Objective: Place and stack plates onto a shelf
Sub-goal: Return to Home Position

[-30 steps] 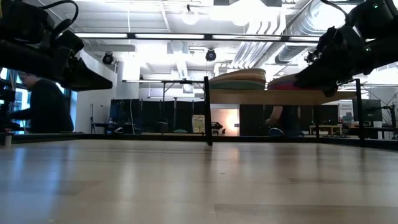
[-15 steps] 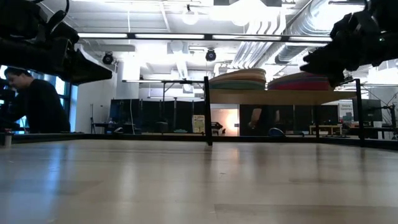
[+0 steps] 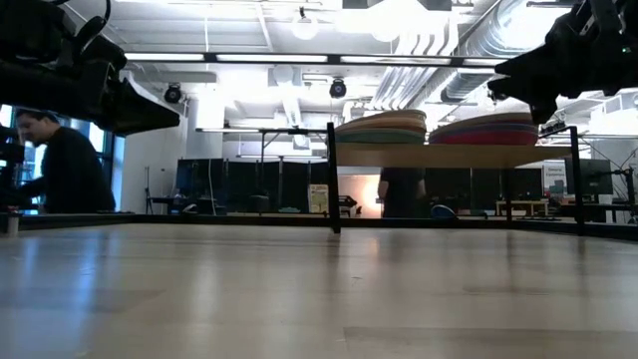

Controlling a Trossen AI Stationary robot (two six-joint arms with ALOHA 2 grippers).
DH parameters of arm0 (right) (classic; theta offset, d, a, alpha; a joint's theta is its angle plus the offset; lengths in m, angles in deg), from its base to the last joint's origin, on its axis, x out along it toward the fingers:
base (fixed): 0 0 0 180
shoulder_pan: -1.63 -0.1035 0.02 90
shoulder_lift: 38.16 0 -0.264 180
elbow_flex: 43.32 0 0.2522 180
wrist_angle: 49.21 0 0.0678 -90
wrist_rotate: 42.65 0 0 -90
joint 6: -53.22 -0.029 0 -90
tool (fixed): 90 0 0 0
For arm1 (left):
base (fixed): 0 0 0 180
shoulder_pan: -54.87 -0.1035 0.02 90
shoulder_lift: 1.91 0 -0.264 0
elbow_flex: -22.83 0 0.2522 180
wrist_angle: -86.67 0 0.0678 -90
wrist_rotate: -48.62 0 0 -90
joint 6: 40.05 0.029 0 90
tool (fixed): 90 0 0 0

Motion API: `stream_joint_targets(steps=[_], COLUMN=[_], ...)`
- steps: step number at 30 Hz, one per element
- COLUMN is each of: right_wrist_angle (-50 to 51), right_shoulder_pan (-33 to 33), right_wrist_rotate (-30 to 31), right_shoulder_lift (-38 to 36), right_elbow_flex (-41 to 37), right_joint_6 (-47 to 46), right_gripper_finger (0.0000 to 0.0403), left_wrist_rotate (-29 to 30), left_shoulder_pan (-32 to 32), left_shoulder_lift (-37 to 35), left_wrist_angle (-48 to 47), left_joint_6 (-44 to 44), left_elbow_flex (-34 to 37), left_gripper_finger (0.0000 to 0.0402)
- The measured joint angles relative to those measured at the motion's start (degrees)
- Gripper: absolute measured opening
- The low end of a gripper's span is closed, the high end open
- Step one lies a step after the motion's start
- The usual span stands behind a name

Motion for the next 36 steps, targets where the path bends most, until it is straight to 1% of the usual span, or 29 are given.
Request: stream_joint_targets(steps=[5, 20, 36], right_wrist_angle=[0.00, 0.04, 0.02], right_shoulder_pan=[-1.50, -13.13, -13.66], right_wrist_rotate=[0.10, -0.01, -0.02], right_shoulder_lift=[0.00, -0.45, -0.52], right_elbow_flex=[0.00, 0.00, 0.00], right_joint_6=[0.02, 0.01, 0.02], right_gripper_finger=[0.0136, 0.0136, 0.0136], left_wrist_rotate=[-0.02, -0.02, -0.04], left_shoulder_pan=[-0.01, -0.01, -0.01], left_shoulder_lift=[0.00, 0.00, 0.00], left_wrist_angle=[-0.01, 0.00, 0.00], left_joint_6=[0.00, 0.00, 0.00], left_elbow_flex=[0.00, 0.00, 0.00], left_gripper_finger=[0.0117, 0.0117, 0.0117])
